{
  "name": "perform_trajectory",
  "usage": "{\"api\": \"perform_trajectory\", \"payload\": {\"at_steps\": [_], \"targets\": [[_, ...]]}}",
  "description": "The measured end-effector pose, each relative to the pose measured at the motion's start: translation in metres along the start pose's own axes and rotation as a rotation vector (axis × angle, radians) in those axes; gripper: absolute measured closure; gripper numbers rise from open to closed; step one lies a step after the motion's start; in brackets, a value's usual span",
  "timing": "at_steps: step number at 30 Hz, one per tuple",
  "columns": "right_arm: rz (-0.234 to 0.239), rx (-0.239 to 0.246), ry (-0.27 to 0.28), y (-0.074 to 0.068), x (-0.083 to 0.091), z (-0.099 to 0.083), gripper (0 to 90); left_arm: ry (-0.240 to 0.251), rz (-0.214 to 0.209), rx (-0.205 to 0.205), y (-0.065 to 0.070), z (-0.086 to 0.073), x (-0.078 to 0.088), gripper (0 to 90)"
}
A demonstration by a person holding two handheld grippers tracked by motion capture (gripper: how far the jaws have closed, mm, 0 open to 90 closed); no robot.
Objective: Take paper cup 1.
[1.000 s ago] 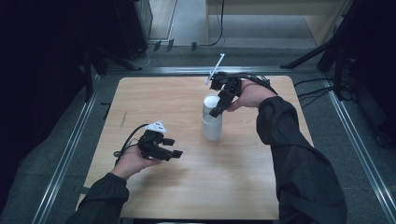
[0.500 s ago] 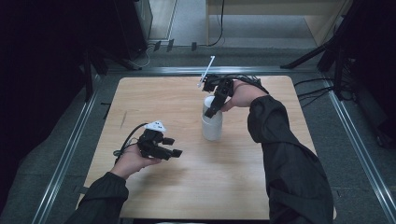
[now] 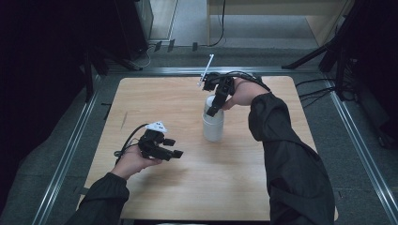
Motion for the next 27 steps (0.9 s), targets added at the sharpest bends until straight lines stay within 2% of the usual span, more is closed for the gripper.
{"api": "perform_trajectory", "payload": {"at_steps": [8,15,16,18,22,23,25,27], "targets": [[-0.001,-0.011,0.007,0.0,0.01,0.002,32.3,-0.005,-0.006,-0.001,0.0,0.0,-0.001,32.8],[-0.003,-0.018,0.014,-0.003,0.029,0.007,32.5,-0.004,-0.007,-0.005,0.0,0.001,-0.001,32.7],[-0.012,-0.015,0.018,-0.003,0.036,0.007,32.5,-0.002,-0.007,-0.006,0.0,0.001,-0.001,32.7],[-0.016,-0.009,0.025,-0.003,0.039,0.008,32.5,0.0,-0.006,-0.005,0.0,0.001,-0.001,32.7],[-0.028,-0.019,0.048,-0.007,0.06,0.007,32.6,0.0,-0.003,-0.012,-0.001,0.001,0.0,32.7],[-0.028,-0.019,0.048,-0.007,0.06,0.007,32.6,0.0,-0.003,-0.012,-0.001,0.001,0.0,32.6],[-0.044,-0.008,0.066,-0.01,0.076,0.006,32.7,0.009,0.005,-0.008,-0.001,0.001,0.0,32.2],[-0.061,0.005,0.078,-0.011,0.085,0.005,32.8,0.008,0.006,-0.001,-0.003,0.001,0.0,32.2]]}}
Point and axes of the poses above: each handheld gripper's, and its own axes: x roughly backward along the jaws, z roughly out of its top, y roughly to its right, the point moved 6 cm from there along -x, roughly forward along the jaws, and after that the axes turned 1 degree about x, right-handed, at the moved point
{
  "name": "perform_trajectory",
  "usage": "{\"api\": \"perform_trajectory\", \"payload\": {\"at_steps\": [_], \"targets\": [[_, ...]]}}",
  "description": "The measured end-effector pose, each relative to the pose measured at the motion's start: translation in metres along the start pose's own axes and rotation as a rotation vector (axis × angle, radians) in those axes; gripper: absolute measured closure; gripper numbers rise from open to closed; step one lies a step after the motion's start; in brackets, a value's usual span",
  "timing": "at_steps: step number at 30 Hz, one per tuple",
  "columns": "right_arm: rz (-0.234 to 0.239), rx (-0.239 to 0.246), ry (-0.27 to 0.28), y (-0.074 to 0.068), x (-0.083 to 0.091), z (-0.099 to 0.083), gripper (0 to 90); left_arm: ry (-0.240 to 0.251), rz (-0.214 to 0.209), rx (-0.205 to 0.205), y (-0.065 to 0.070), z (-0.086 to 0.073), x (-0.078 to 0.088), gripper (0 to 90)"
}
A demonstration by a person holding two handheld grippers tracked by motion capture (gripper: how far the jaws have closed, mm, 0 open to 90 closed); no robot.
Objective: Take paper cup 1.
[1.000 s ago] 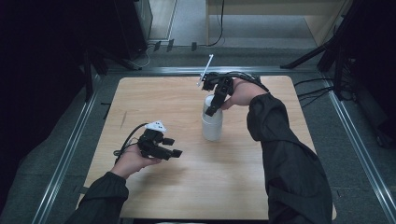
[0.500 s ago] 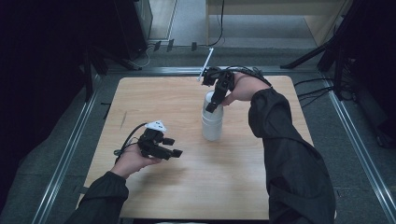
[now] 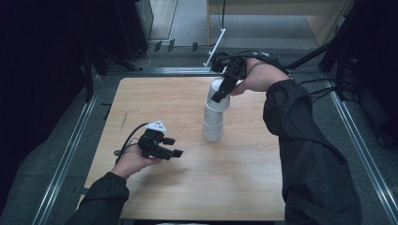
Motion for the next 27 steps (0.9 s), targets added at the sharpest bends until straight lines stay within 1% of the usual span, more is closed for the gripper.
{"api": "perform_trajectory", "payload": {"at_steps": [1,2,3,4,6,7,8,9,11,12,14,16,17,18,19,20,21,22,23,24,25,27], "targets": [[0.001,-0.007,0.003,-0.002,0.005,-0.001,32.9,0.0,0.0,0.0,0.0,0.0,0.0,32.2],[0.001,-0.007,0.003,-0.002,0.005,-0.001,32.9,0.002,0.002,-0.001,0.0,0.0,0.0,32.2],[0.001,-0.003,0.007,-0.002,0.01,-0.003,32.9,0.006,0.002,-0.001,-0.001,0.0,0.001,32.2],[0.013,-0.007,0.008,-0.007,0.02,-0.008,33.0,0.012,0.003,-0.003,-0.001,0.0,0.002,32.2],[0.015,0.001,0.006,-0.01,0.026,-0.013,33.0,0.02,0.005,-0.004,-0.002,0.001,0.003,32.2],[0.015,0.001,0.006,-0.01,0.026,-0.013,33.0,0.02,0.005,-0.004,-0.002,0.001,0.003,32.2],[0.006,0.015,-0.004,-0.013,0.032,-0.021,33.0,0.022,0.006,-0.004,-0.002,0.001,0.004,32.2],[0.006,0.015,-0.004,-0.013,0.032,-0.021,33.0,0.024,0.005,-0.003,-0.002,0.001,0.004,32.2],[0.003,0.025,-0.014,-0.018,0.035,-0.028,33.1,0.024,0.007,-0.004,-0.002,0.001,0.004,32.2],[0.015,0.022,0.003,-0.022,0.036,-0.035,33.1,0.025,0.007,-0.005,-0.002,0.001,0.004,32.2],[0.022,0.019,0.008,-0.023,0.036,-0.039,33.1,0.03,0.007,-0.003,-0.001,0.002,0.004,32.2],[0.044,0.012,0.022,-0.027,0.033,-0.049,33.1,0.03,0.004,-0.008,0.0,0.002,0.004,32.2],[0.052,0.008,0.033,-0.03,0.029,-0.058,33.1,0.031,0.004,-0.009,0.0,0.002,0.004,32.2],[0.052,0.008,0.033,-0.03,0.029,-0.058,33.1,0.031,0.001,-0.01,0.001,0.002,0.004,32.2],[0.06,0.004,0.041,-0.032,0.027,-0.062,33.1,0.03,0.001,-0.012,0.001,0.002,0.004,32.2],[0.066,-0.006,0.059,-0.036,0.022,-0.071,33.1,0.026,0.0,-0.016,0.002,0.003,0.004,32.2],[0.066,-0.006,0.059,-0.036,0.022,-0.071,33.1,0.026,0.0,-0.016,0.002,0.003,0.004,32.2],[0.07,-0.004,0.085,-0.042,0.016,-0.078,33.1,0.035,0.007,-0.02,0.002,0.003,0.006,32.2],[0.07,-0.004,0.085,-0.042,0.016,-0.078,33.1,0.04,0.007,-0.024,0.002,0.004,0.008,32.2],[0.088,-0.007,0.108,-0.048,0.009,-0.086,33.2,0.05,0.005,-0.018,0.002,0.004,0.009,32.2],[0.094,-0.006,0.119,-0.05,0.005,-0.09,33.2,0.056,0.004,-0.021,0.003,0.005,0.011,32.2],[0.098,-0.011,0.123,-0.052,0.002,-0.093,33.2,0.055,0.005,-0.027,0.003,0.004,0.011,32.2]]}}
Point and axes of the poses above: each handheld gripper's, and its own axes: x roughly backward along the jaws, z roughly out of its top, y roughly to its right, the point moved 6 cm from there along -x, roughly forward along the jaws, and after that the axes turned 1 degree about x, right-handed, at the moved point
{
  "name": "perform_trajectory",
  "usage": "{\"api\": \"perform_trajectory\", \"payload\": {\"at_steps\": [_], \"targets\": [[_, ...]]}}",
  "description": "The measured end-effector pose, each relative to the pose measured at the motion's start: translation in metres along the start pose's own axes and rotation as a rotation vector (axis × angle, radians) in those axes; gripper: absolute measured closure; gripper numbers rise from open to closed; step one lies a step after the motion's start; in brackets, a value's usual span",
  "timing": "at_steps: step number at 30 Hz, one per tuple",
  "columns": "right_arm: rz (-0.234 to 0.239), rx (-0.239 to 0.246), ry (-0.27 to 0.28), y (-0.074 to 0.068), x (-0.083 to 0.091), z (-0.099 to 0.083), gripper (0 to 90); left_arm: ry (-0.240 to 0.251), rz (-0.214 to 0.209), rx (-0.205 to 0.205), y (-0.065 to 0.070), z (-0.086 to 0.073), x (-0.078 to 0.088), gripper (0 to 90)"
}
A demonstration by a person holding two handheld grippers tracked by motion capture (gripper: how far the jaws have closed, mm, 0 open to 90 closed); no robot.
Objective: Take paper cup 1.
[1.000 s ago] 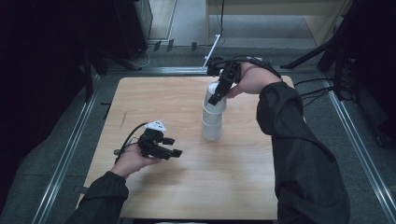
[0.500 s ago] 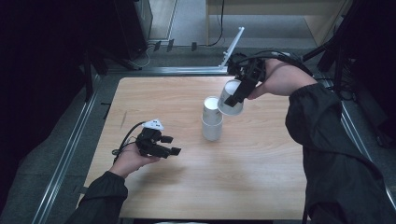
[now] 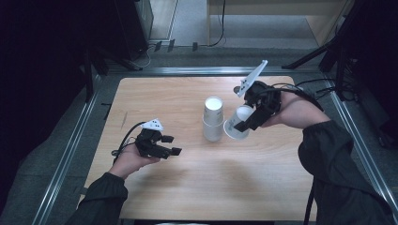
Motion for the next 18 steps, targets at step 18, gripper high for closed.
{"api": "perform_trajectory", "payload": {"at_steps": [18], "targets": [[0.092,-0.018,0.156,-0.028,-0.061,-0.039,33.2,0.009,-0.065,-0.059,0.018,0.004,-0.005,32.1]]}}
Point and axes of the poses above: each handheld gripper's, and its own axes: x roughly backward along the jaws, z roughly out of its top, y roughly to its right, the point moved 6 cm from there along -x, roughly forward along the jaws, and after that the axes turned 1 degree about x, right-handed, at the moved point
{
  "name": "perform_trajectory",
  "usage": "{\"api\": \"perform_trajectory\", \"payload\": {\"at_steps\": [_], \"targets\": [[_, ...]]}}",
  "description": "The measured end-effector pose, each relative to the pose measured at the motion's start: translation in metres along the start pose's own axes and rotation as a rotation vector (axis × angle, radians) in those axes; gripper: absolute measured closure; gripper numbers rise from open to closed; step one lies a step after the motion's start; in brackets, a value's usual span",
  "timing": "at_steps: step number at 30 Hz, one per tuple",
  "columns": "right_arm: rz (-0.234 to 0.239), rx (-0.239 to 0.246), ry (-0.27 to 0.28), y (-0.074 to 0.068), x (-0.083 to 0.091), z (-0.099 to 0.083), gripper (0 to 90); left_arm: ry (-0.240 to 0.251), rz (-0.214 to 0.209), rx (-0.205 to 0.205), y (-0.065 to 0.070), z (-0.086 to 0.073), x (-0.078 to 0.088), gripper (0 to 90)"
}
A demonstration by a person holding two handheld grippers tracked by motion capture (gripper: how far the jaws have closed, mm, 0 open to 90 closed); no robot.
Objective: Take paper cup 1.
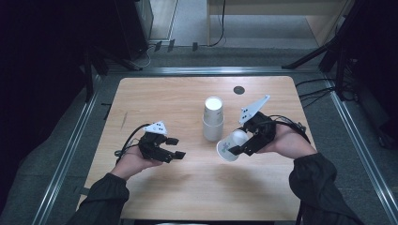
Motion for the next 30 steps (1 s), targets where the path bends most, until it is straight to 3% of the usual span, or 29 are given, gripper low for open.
{"api": "perform_trajectory", "payload": {"at_steps": [10,15,20,23,24,30], "targets": [[0.044,-0.014,0.107,-0.005,-0.03,-0.011,33.3,0.006,-0.029,-0.038,0.01,0.003,-0.004,31.5],[0.076,-0.033,0.124,-0.008,-0.042,-0.017,33.3,0.004,-0.05,-0.062,0.015,0.004,-0.006,31.5],[0.079,-0.032,0.199,-0.011,-0.048,-0.017,33.3,0.005,-0.1,-0.078,0.021,0.005,-0.008,30.0],[0.078,-0.039,0.194,-0.013,-0.052,-0.018,33.3,0.009,-0.135,-0.091,0.026,0.006,-0.009,28.4],[0.091,-0.045,0.203,-0.014,-0.056,-0.019,33.3,0.014,-0.166,-0.097,0.03,0.007,-0.01,27.8],[0.114,-0.045,0.228,-0.018,-0.065,-0.013,33.3,0.02,-0.202,-0.134,0.037,0.009,-0.012,26.5]]}}
Point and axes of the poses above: each handheld gripper's, and its own axes: x roughly backward along the jaws, z roughly out of its top, y roughly to its right, the point moved 6 cm from there along -x, roughly forward along the jaws, and after that the axes turned 1 degree about x, right-handed, at the moved point
